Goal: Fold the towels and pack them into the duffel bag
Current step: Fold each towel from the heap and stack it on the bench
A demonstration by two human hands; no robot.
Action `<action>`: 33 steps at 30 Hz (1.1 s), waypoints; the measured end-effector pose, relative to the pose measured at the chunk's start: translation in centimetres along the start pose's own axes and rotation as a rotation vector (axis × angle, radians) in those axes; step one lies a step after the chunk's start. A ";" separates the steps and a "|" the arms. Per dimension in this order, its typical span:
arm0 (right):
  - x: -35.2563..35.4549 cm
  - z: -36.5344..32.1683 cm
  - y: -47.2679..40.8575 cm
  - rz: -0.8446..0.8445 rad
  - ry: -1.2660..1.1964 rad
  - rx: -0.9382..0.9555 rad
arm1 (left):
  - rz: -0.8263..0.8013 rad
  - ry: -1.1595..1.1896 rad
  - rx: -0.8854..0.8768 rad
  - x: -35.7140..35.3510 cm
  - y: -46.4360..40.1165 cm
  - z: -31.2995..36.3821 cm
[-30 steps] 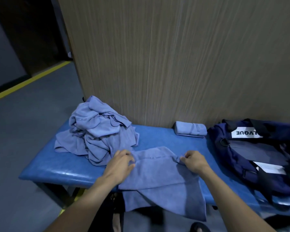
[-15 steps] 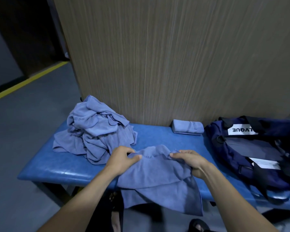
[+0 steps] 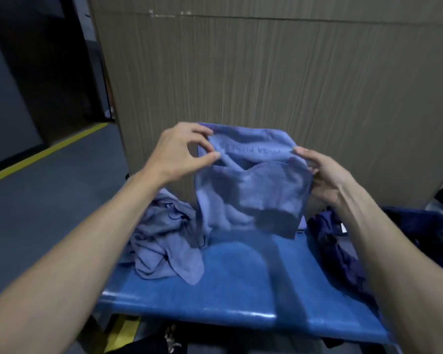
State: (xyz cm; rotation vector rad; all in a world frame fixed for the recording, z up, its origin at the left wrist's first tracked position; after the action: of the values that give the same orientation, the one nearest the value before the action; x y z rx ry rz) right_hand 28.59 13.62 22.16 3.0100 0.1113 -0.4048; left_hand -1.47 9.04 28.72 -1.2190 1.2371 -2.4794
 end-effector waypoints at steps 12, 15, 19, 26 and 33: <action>-0.9 -1.9 6.5 -0.368 0.407 -0.061 | 0.097 0.670 0.270 5.2 1.4 3.5; 0.7 4.0 9.0 -0.427 0.474 -0.298 | -0.289 0.699 0.478 2.5 6.6 3.0; 2.0 13.1 12.8 -0.441 0.609 -0.574 | -0.755 0.420 0.626 -2.7 14.9 1.4; 5.4 22.6 15.7 -0.287 0.696 -0.886 | -1.276 0.308 0.784 -9.7 26.4 -0.2; 4.6 22.7 15.4 -0.380 0.705 -0.874 | -1.131 0.797 0.809 -10.6 24.2 0.4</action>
State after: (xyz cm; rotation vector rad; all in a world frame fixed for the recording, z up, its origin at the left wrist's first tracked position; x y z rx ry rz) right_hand 28.49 -3.96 0.51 2.1035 0.7017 0.5629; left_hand 0.22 -2.71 5.10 -0.7326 -0.8264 -3.7502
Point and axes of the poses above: each hand's wrist, its own y-axis away from the middle knuckle, its own x-axis out of the back of the hand, z = x × y, the point moved 6 cm from there along -y, towards the middle knuckle, and after that the axes turned 2 degrees about y, right-handed, at the moved point
